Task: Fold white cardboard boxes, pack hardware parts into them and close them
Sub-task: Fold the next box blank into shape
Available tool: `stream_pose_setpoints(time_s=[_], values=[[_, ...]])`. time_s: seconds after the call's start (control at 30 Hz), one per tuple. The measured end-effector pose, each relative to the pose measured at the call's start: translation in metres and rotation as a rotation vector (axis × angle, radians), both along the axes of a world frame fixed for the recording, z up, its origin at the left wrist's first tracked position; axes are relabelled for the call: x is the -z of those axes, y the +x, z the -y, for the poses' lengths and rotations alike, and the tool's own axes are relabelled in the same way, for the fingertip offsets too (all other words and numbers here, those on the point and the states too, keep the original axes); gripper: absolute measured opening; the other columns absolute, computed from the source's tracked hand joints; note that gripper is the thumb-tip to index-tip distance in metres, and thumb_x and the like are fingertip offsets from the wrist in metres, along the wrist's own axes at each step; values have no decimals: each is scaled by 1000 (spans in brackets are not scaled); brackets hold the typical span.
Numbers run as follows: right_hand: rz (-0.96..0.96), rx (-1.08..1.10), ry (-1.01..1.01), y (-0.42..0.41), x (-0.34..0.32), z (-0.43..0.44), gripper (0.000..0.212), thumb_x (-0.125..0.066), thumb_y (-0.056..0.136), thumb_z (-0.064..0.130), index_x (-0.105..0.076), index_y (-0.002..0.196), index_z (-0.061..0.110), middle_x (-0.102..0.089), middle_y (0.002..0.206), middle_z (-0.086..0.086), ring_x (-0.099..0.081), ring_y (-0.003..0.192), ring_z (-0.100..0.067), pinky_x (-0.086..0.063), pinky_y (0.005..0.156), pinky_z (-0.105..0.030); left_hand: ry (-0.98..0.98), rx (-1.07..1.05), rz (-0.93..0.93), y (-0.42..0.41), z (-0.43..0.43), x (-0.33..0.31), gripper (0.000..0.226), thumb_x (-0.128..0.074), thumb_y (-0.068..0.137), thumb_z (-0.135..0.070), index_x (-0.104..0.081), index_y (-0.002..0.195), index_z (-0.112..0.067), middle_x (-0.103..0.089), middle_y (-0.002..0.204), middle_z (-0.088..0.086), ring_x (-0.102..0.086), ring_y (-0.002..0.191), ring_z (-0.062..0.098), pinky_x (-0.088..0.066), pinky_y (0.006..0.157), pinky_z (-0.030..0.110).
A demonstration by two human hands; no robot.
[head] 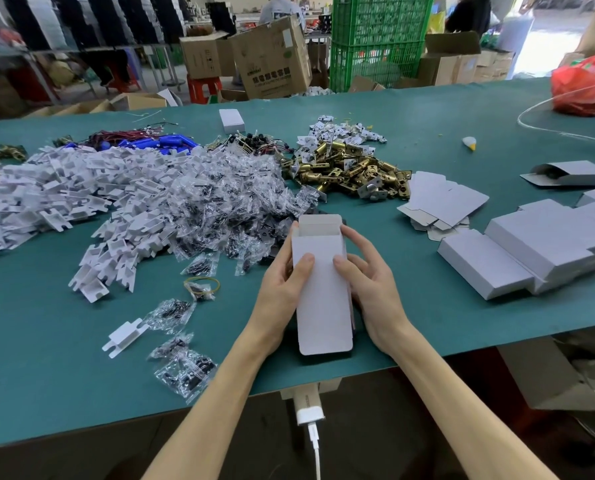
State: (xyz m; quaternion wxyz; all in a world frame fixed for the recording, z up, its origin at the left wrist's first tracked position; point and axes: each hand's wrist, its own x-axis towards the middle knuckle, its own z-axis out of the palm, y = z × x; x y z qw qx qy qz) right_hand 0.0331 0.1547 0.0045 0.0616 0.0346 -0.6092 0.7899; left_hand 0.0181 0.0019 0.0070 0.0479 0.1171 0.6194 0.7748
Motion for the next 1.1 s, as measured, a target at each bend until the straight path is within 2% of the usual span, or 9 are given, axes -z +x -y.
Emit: stream_pose_setpoints(time_s=[0.07,0.17,0.33,0.47,0.63,0.77,0.83,0.93,1.1], values=[[1,10,0,0,-1,0,51,-68,94,30,-52,142,34,-75,112,-10,-72,100,-28,-60,79,-42,-5,7,-10,1,-1,-1,50,-54,108,-26,-41,149,-50,-68,136,-8,-69,117,26,-61,91,44],[-4,14,-14,-1,-1,-1,46,-69,93,29,-57,137,35,-74,114,-11,-71,103,-30,-60,86,-50,1,-1,-27,1,-2,-3,51,-56,106,-24,-43,144,-56,-67,138,-8,-69,118,25,-61,91,43],[-13,-18,-12,0,0,-2,40,-66,95,28,-60,134,37,-73,117,-7,-70,102,-27,-61,84,-53,21,-32,-47,-1,-1,-1,59,-57,105,-19,-39,150,-52,-66,140,-12,-68,117,23,-61,91,43],[2,-22,-32,0,1,-2,34,-65,95,26,-63,128,31,-73,110,-5,-68,96,-22,-62,77,-46,14,-41,-54,-2,1,2,50,-63,102,-24,-54,147,-44,-65,141,-5,-69,115,22,-62,88,41],[39,3,16,1,1,0,27,-68,92,32,-67,114,17,-68,111,-13,-67,92,-22,-57,73,-50,-14,-158,-1,-3,2,3,20,-64,100,-31,-73,111,-17,-73,102,12,-63,85,26,-53,74,47],[82,41,31,0,1,1,26,-70,93,28,-68,106,5,-70,97,-8,-64,82,-19,-55,65,-35,-39,-202,70,-4,0,6,36,-59,106,-24,-67,96,9,-59,82,19,-48,74,30,-36,66,45],[96,51,34,0,2,1,20,-68,97,21,-69,105,3,-71,99,-8,-65,79,-18,-53,57,-29,-56,-188,80,-3,-1,5,34,-58,106,-24,-73,99,5,-66,83,20,-54,73,28,-42,64,40],[103,54,58,0,3,0,13,-65,98,18,-67,96,5,-69,93,-3,-64,71,-20,-49,46,-26,-97,-171,61,-2,-1,2,28,-56,107,-21,-79,103,-5,-76,101,15,-63,79,20,-49,69,34],[35,31,130,1,2,0,13,-61,96,18,-62,93,5,-60,82,-3,-57,70,-20,-47,47,-29,-106,-161,25,-2,2,2,22,-56,106,-14,-77,110,-14,-76,111,5,-65,88,18,-53,79,40]])
